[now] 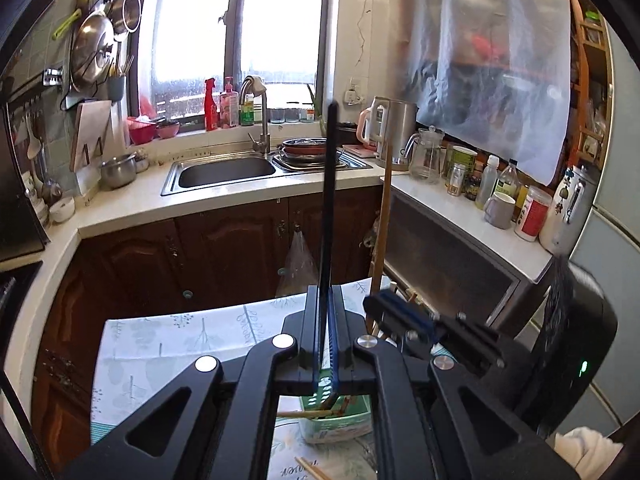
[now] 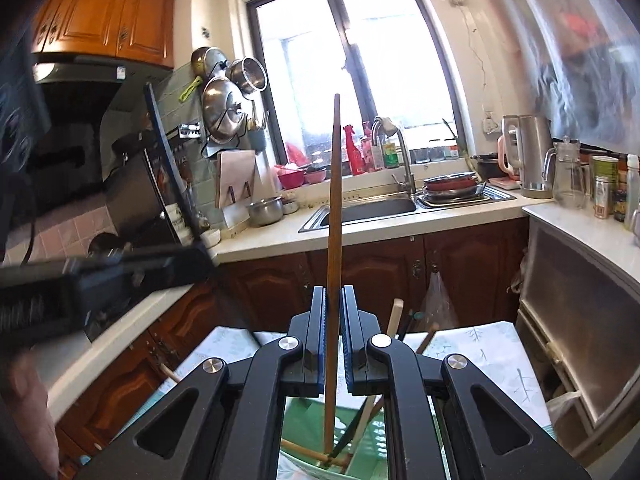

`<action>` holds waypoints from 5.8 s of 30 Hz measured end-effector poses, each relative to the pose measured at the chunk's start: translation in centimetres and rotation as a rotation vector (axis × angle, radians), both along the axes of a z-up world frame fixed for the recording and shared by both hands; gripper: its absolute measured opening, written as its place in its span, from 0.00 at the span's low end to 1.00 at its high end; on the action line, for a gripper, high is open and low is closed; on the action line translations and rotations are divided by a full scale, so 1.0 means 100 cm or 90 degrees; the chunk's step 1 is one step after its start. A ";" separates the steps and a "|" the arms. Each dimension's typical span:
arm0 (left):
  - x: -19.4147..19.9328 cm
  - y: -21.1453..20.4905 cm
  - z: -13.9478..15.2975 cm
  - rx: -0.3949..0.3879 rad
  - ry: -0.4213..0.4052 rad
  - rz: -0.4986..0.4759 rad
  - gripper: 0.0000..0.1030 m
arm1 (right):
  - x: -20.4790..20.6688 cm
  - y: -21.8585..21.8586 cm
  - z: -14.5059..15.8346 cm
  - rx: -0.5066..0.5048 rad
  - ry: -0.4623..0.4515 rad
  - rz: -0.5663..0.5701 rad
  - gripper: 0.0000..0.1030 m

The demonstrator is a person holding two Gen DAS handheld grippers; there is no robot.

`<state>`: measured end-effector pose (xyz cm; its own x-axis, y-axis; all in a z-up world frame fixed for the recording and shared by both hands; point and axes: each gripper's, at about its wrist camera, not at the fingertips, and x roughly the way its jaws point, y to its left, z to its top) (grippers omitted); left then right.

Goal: Organize utensils
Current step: 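Lift both chopsticks, lower them into the green holder and open both tools, then move both tools back to the pile and grasp a red-striped chopstick with the left tool, then grasp another red-striped chopstick with the right tool while the left tool holds its chopstick, then lift both chopsticks, drop them into the green holder and open both tools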

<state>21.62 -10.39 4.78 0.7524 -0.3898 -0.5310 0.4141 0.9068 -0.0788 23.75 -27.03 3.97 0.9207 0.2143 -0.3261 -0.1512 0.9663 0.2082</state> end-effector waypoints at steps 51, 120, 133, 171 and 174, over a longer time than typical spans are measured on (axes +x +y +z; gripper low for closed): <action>-0.100 0.044 -0.206 0.010 0.413 0.025 0.49 | -0.207 0.032 -0.162 0.017 0.382 0.044 0.23; -0.096 0.090 -0.263 0.171 0.593 -0.036 0.05 | -0.126 0.100 -0.225 -0.153 0.642 0.142 0.23; -0.082 0.076 -0.261 0.204 0.628 -0.026 0.23 | -0.062 0.136 -0.227 -0.270 0.679 0.149 0.10; -0.129 0.033 -0.045 0.103 0.046 -0.031 0.03 | -0.203 0.005 -0.021 0.083 0.228 0.059 0.04; -0.105 0.026 -0.014 0.066 -0.010 -0.028 0.03 | -0.188 -0.005 0.016 0.064 0.164 0.032 0.04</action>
<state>11.08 -7.83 3.38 0.7445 -0.3653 -0.5588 0.4535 0.8910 0.0218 4.94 -27.51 5.58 0.7978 0.3011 -0.5223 -0.1282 0.9313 0.3410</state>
